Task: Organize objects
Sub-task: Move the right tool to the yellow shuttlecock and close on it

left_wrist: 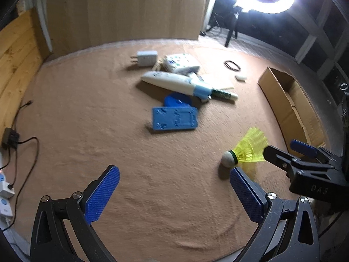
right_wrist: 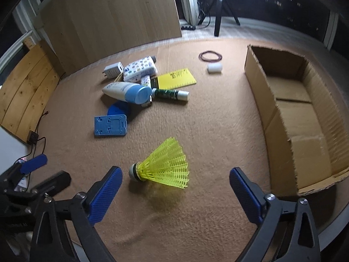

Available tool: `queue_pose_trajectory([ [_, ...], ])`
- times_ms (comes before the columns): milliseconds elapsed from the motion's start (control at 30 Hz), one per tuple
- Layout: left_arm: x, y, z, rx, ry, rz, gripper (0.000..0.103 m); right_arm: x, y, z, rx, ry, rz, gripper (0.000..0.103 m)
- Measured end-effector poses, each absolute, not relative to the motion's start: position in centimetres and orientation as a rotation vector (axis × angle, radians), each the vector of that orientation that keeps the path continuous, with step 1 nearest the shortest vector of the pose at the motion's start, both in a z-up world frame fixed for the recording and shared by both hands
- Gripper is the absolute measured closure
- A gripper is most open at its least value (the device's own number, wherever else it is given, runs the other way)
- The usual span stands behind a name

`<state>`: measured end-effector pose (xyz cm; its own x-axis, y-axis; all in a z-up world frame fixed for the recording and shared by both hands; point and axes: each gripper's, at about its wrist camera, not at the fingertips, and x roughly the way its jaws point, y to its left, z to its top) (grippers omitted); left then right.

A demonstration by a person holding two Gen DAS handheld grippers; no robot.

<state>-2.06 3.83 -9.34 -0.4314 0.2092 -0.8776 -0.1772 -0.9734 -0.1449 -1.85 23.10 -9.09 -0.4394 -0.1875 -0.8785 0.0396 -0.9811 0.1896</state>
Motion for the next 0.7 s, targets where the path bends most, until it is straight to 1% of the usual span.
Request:
queue_pose_trajectory([
  [67,-2.2,4.4,-10.2,-1.535,-0.049,2.440,0.001,-2.2,23.2,-9.6,1.602,-0.230,-2.520,0.015],
  [133,-2.3,5.2,-11.1,-1.551,-0.038,2.392,0.001,-2.5,23.2,-9.9,1.611,-0.230,-2.501,0.022],
  [167,-2.3,5.7,-11.6,-1.557,-0.034,2.369,0.003,-2.7,23.2,-10.1,1.617,-0.229,-2.487,0.025],
  [200,-2.4,6.2,-12.1,-1.563,-0.029,2.353,0.006,-2.8,23.1,-10.2,1.619,-0.231,-2.474,0.029],
  [267,-2.5,7.1,-12.9,-1.570,-0.025,2.317,0.007,-3.2,23.1,-10.4,1.626,-0.230,-2.443,0.035],
  [333,-2.6,7.9,-13.5,-1.572,-0.024,2.294,0.008,-3.7,22.9,-10.8,1.641,-0.224,-2.410,0.047],
  [367,-2.6,8.3,-13.8,-1.568,-0.022,2.287,0.009,-3.8,22.9,-10.9,1.646,-0.221,-2.398,0.051],
  [400,-2.7,8.7,-14.0,-1.568,-0.016,2.283,0.012,-3.9,22.8,-11.0,1.652,-0.221,-2.382,0.057],
  [433,-2.7,9.0,-14.1,-1.569,-0.010,2.280,0.014,-4.1,22.8,-11.2,1.657,-0.224,-2.364,0.060],
  [500,-2.9,9.7,-14.5,-1.570,0.006,2.268,0.023,-4.2,22.8,-11.3,1.660,-0.227,-2.343,0.062],
  [567,-3.1,10.3,-15.0,-1.577,0.014,2.254,0.026,-4.3,22.8,-11.4,1.665,-0.228,-2.322,0.064],
  [633,-3.1,10.6,-15.3,-1.577,0.017,2.238,0.032,-4.3,22.8,-11.6,1.669,-0.236,-2.300,0.069],
  [700,-3.3,11.0,-15.7,-1.586,0.018,2.224,0.043,-4.4,22.8,-11.9,1.679,-0.246,-2.269,0.073],
])
